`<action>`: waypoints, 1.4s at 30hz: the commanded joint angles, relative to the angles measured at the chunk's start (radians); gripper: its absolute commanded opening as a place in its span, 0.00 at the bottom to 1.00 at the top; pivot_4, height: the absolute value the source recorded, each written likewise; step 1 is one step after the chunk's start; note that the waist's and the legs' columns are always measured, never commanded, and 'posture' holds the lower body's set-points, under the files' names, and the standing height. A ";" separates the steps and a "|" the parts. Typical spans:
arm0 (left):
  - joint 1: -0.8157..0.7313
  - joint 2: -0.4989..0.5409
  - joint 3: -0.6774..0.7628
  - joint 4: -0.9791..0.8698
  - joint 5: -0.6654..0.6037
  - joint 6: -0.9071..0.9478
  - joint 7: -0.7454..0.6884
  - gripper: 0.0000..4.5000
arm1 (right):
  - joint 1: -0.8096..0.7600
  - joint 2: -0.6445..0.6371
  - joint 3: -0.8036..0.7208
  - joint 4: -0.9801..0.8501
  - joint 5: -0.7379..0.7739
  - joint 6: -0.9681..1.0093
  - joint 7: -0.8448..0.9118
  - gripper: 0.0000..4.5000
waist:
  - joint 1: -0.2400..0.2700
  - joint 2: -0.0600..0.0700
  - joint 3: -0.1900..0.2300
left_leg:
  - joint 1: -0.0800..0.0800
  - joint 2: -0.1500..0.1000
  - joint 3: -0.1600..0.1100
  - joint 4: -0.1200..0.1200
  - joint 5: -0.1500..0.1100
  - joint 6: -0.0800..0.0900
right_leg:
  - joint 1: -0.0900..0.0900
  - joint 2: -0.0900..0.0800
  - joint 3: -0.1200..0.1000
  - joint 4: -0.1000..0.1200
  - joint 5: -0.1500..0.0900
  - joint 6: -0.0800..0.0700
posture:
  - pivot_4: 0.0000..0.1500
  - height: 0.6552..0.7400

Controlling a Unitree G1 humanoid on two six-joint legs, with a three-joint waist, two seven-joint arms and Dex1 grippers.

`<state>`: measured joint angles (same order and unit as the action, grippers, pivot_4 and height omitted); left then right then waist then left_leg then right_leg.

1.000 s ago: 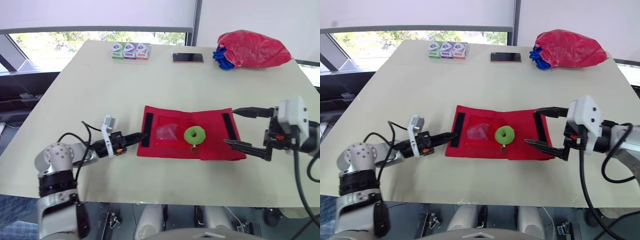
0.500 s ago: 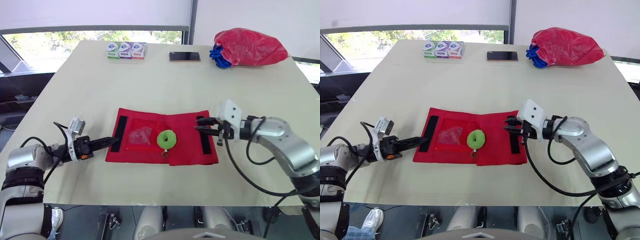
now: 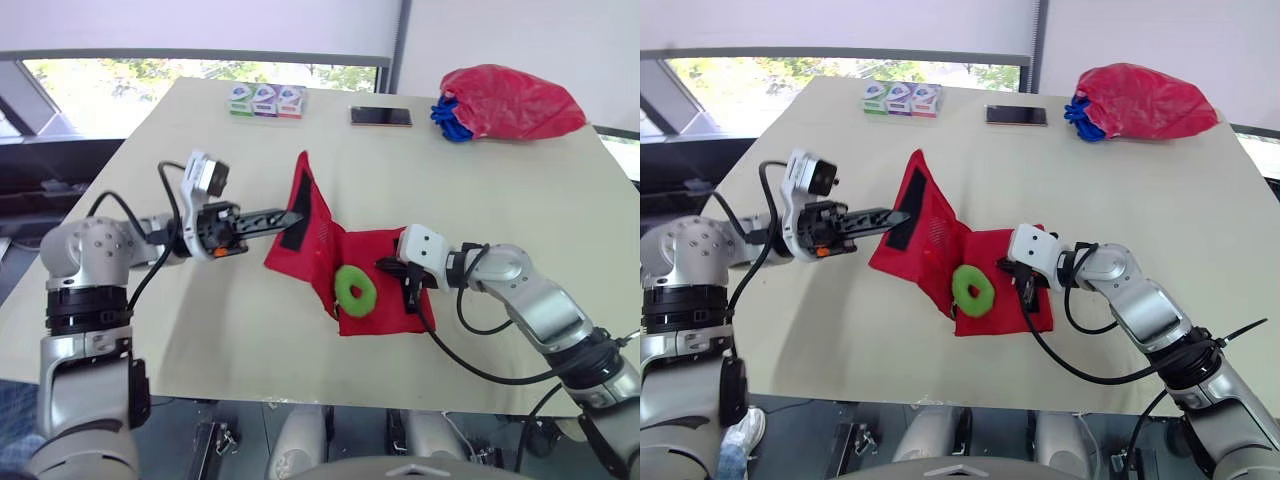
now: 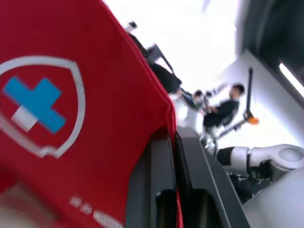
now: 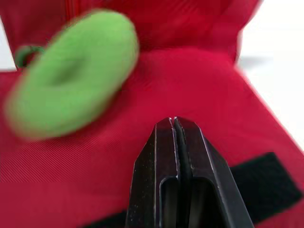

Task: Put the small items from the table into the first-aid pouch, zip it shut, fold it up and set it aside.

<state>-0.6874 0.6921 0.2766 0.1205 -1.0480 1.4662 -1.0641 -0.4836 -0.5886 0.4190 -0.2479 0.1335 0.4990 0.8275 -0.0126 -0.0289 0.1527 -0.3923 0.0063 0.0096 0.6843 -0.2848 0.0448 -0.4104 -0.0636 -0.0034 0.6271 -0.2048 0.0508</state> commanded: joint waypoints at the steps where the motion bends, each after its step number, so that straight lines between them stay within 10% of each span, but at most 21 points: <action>1: -0.032 -0.041 0.061 -0.060 -0.079 0.061 0.089 0.00 | 0.018 0.002 0.019 0.016 -0.026 0.016 0.015 0.02 | -0.007 0.000 0.000 | 0.000 0.000 0.000 -0.001 0.000 0.000 | 0.000 0.001 0.000 0.000 0.000 0.000 | 1.00 1.00; 12: -0.042 -0.139 0.005 -0.046 -0.068 0.030 0.174 0.00 | 0.024 0.031 -0.032 0.013 -0.026 0.023 -0.001 0.02 | 0.001 0.001 0.000 | 0.000 0.002 -0.004 -0.002 0.004 -0.006 | -0.001 0.006 0.000 0.000 0.000 -0.001 | 1.00 1.00; 24: -0.029 -0.142 -0.129 -0.013 -0.005 -0.068 0.072 0.00 | 0.195 -0.070 -0.533 -0.300 0.343 0.111 0.039 0.02 | 0.012 0.002 0.002 | -0.003 0.001 -0.006 -0.003 0.003 -0.005 | -0.001 0.005 -0.001 -0.001 0.000 -0.001 | 1.00 1.00; 28: -0.030 -0.162 -0.217 0.009 0.054 -0.111 0.047 0.00 | 0.303 -0.154 -0.753 -0.353 0.457 0.154 0.066 0.23 | 0.018 0.003 0.002 | -0.003 0.001 -0.006 -0.003 0.003 -0.005 | -0.001 0.005 -0.001 -0.002 0.000 -0.001 | 1.00 1.00; 34: -0.043 -0.218 -0.331 0.081 0.159 -0.223 -0.015 0.00 | 0.420 -0.188 -0.954 -0.410 0.553 0.174 0.028 0.86 | 0.026 0.003 0.002 | -0.003 0.001 -0.005 -0.003 0.003 -0.004 | -0.001 0.005 -0.001 -0.001 -0.002 -0.005 | 1.00 1.00; 42: -0.097 -0.309 -0.406 0.238 0.279 -0.355 -0.090 0.66 | 0.536 -0.191 -1.058 -0.486 0.611 0.172 -0.036 1.00 | 0.027 0.003 0.002 | -0.003 0.001 -0.005 -0.002 0.003 -0.004 | -0.001 0.006 0.000 -0.001 -0.002 -0.004 | 1.00 1.00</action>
<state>-0.7559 0.3949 -0.1271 0.3556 -0.7769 1.1290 -1.1291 0.0479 -0.7659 -0.5871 -0.7006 0.7225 0.6762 0.8107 0.0142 -0.0261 0.1549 -0.3956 0.0072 0.0051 0.6819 -0.2823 0.0409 -0.4112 -0.0571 -0.0029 0.6256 -0.2072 0.0464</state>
